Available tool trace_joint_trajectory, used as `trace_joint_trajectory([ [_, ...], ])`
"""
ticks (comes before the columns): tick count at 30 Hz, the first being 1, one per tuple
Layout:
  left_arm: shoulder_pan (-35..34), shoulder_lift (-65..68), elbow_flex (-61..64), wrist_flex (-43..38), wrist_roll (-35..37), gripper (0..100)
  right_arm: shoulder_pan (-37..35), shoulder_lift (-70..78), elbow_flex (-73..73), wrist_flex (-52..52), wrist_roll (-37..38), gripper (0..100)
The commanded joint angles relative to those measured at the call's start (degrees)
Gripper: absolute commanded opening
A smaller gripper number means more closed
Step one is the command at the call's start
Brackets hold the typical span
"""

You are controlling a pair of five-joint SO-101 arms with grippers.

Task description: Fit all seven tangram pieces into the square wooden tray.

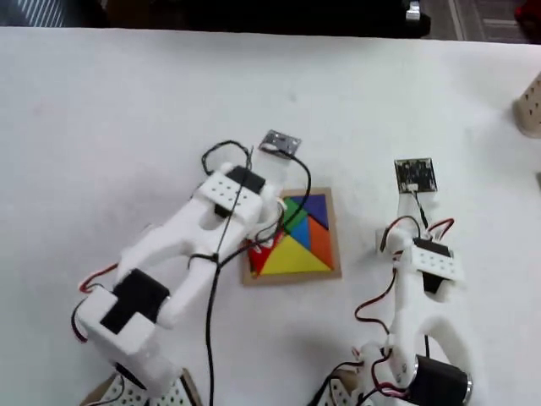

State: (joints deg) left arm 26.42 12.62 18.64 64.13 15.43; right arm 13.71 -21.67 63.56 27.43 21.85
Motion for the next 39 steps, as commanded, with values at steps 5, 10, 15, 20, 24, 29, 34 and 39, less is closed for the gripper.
trace_joint_trajectory([
  [5, 1.2, 3.5, -4.0, -3.3, -0.5, 2, -0.5, -0.2, -2.5, -0.7, 1.1, 1.7],
  [10, 2.1, 3.2, -4.2, -5.9, -1.8, 2, -0.5, -0.2, -2.5, -0.7, 1.1, 1.7],
  [15, 1.7, 1.1, -3.9, -4.5, -2.2, 2, -0.5, -0.2, -2.5, -0.7, 1.1, 1.7],
  [20, 2.0, -8.0, -2.9, -4.3, -2.1, 2, -0.5, -0.2, -2.5, -0.7, 1.1, 1.7],
  [24, 4.5, -8.4, -2.6, -11.4, 1.8, 2, -0.6, -0.2, -2.5, -0.7, 1.1, 1.7],
  [29, 8.4, -0.3, -6.7, -12.3, 3.2, 2, -0.6, -0.2, -2.5, -0.7, 1.1, 1.7],
  [34, 8.7, 3.5, -9.5, -9.2, 3.2, 2, -0.6, -0.2, -2.5, -0.7, 1.1, 1.7],
  [39, 8.9, 3.6, -6.7, -5.5, 3.6, 2, -0.6, -0.2, -2.5, -0.7, 1.1, 1.7],
])
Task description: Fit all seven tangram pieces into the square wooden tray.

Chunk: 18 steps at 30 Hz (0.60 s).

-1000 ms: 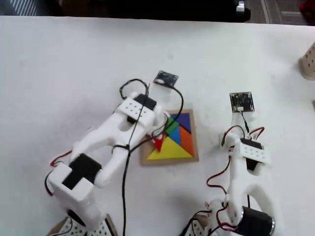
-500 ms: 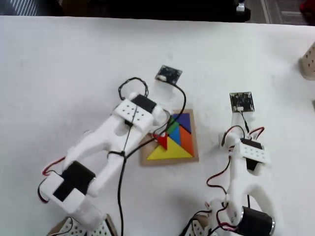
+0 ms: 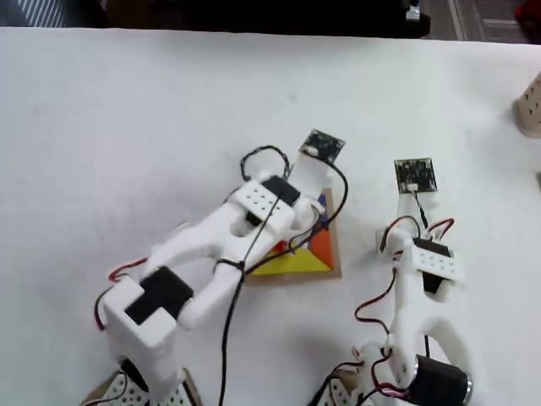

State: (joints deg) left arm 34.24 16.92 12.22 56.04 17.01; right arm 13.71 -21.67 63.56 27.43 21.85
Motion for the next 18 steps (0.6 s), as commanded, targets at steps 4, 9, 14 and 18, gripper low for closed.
trace_joint_trajectory([
  [4, 0.7, -0.8, 2.1, 6.3, 2.0, 2, -0.6, -0.2, -2.5, -0.7, 1.1, 1.7],
  [9, 1.3, -0.9, 1.8, 10.5, 1.6, 2, -0.6, -0.2, -2.5, -0.8, 1.1, 1.7],
  [14, 3.9, -7.2, 2.7, 12.2, -2.5, 2, -0.6, -0.2, -2.5, -0.8, 1.1, 1.7],
  [18, 1.0, -16.7, 7.4, 7.7, -2.8, 2, -0.6, -0.2, -2.5, -0.8, 1.1, 1.7],
])
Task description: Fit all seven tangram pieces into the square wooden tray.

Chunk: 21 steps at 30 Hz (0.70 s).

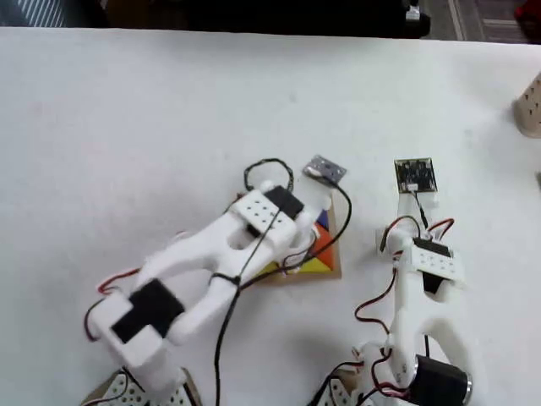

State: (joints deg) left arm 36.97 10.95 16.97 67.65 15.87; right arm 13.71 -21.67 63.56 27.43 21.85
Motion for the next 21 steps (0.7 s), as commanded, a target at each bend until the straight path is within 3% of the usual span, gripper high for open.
trace_joint_trajectory([
  [1, -3.1, -12.6, 4.0, -6.6, -1.6, 2, -0.6, -0.2, -2.5, -0.8, 1.1, 1.7],
  [5, -7.7, -13.1, 3.0, -16.6, 0.0, 2, -0.6, -0.2, -2.5, -0.8, 1.1, 1.7],
  [15, -10.9, 8.7, -14.1, -16.4, 3.0, 2, -0.6, -0.2, -2.5, -0.7, 1.1, 1.7],
  [21, -9.4, 11.5, -17.0, -10.4, 3.2, 2, -0.6, -0.2, -2.5, -0.7, 1.1, 1.7],
])
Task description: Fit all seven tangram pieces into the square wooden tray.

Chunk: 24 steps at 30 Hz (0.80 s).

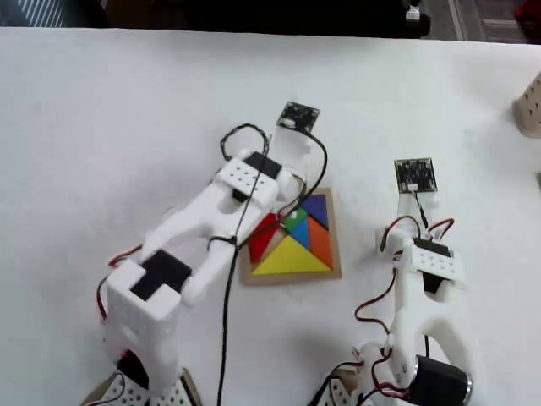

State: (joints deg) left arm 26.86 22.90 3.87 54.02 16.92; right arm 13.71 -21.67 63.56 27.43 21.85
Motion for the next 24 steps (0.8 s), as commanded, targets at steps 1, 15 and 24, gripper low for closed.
trace_joint_trajectory([
  [1, 1.5, -0.7, -3.9, 4.0, 2.1, 2, -0.6, -0.2, -2.5, -0.7, 1.1, 1.7],
  [15, 8.3, -1.1, -3.7, 11.0, 2.2, 2, -0.6, -0.2, -2.5, -0.7, 1.2, 1.7],
  [24, -1.9, -14.3, 3.4, 14.2, 2.1, 2, -0.6, -0.2, -2.5, -0.7, 1.1, 1.7],
])
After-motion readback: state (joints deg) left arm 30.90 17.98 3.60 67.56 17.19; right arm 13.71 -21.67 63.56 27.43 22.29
